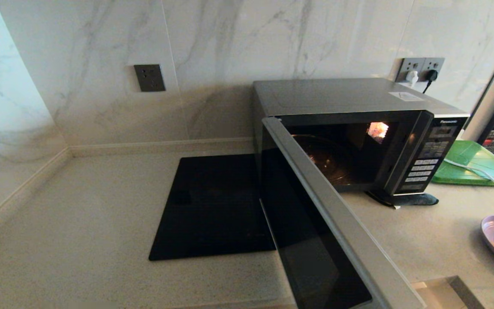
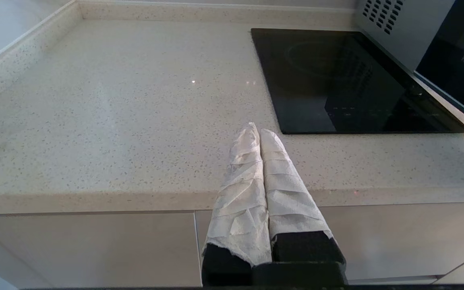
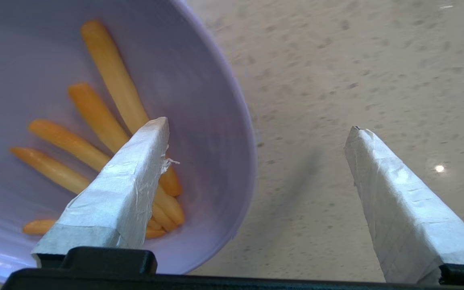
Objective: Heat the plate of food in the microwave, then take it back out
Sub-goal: Put the plate in the microwave oven
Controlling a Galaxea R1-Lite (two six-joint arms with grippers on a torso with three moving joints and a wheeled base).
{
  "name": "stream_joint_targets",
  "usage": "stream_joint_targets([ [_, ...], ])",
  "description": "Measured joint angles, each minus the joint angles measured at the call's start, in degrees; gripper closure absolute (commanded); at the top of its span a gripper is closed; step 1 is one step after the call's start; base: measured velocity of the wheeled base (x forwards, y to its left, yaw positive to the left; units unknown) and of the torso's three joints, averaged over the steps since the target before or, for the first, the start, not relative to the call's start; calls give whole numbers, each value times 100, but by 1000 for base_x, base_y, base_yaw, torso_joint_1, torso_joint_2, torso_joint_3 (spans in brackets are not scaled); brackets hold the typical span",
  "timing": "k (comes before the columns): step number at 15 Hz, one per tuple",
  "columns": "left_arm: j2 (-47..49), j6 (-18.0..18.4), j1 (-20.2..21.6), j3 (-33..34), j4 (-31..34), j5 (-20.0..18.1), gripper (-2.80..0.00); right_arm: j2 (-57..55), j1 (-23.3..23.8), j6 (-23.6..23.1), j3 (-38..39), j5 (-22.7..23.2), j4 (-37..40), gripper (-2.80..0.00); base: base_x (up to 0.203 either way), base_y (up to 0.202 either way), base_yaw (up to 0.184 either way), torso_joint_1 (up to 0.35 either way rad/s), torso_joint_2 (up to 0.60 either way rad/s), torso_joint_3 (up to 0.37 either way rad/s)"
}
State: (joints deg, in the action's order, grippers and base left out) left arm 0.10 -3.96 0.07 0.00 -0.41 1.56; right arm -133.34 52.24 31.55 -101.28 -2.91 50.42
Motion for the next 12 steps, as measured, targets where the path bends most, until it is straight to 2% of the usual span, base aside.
stream_joint_targets([
  [6,0,-5,0,0,0,0,0,-45,-172,1,-100,13,-7,-280,0,0,0,0,0,0],
  [7,0,-5,0,0,0,0,0,-67,-175,1,-114,11,-9,0,0,0,0,0,0,0],
  [12,0,-5,0,0,0,-2,0,-155,-179,0,-191,16,-20,0,0,0,0,0,0,0],
])
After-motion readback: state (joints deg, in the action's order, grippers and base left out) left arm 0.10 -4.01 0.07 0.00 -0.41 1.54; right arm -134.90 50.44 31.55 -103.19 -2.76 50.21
